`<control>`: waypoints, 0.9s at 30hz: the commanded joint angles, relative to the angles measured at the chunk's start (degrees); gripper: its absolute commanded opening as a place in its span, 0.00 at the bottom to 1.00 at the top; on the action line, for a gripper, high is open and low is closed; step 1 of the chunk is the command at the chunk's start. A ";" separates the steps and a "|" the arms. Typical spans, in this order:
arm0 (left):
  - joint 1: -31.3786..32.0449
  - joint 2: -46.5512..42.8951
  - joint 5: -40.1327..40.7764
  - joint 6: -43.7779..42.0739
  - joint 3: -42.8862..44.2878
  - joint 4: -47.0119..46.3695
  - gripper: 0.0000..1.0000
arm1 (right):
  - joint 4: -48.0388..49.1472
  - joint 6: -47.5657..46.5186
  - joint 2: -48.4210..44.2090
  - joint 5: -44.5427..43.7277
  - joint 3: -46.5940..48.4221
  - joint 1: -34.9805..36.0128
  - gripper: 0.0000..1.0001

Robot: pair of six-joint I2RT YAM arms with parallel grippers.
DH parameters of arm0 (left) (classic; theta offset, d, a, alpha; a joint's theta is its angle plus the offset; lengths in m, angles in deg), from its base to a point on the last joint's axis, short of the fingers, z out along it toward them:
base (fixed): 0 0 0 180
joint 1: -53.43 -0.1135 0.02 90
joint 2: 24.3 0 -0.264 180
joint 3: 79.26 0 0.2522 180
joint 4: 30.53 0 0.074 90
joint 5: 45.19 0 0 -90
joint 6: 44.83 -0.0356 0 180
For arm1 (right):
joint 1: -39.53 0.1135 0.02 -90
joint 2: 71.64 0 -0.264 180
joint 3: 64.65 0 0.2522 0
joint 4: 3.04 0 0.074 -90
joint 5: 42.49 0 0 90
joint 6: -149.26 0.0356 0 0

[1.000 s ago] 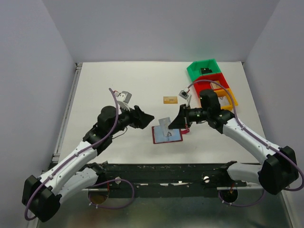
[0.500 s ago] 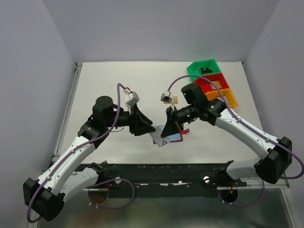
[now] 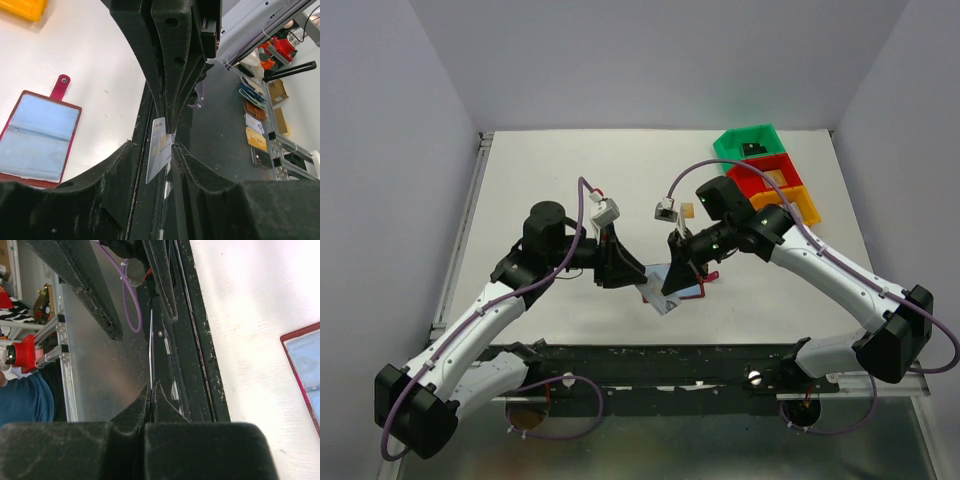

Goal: Take the credit cards out of the card holder
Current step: Place the credit card at the center of the board.

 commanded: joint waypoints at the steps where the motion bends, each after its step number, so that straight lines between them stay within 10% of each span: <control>1: -0.32 0.25 -3.46 -0.93 -0.70 -1.17 0.47 | -2.58 -0.99 0.34 -1.57 1.71 0.68 0.01; 17: -0.23 2.01 -5.21 -0.13 -2.28 -3.02 0.45 | -3.63 -0.99 0.69 -2.01 3.99 1.82 0.00; 27: 0.04 1.75 -5.39 -0.05 -2.63 -3.54 0.00 | -3.81 -2.31 0.95 -3.06 4.43 1.91 0.05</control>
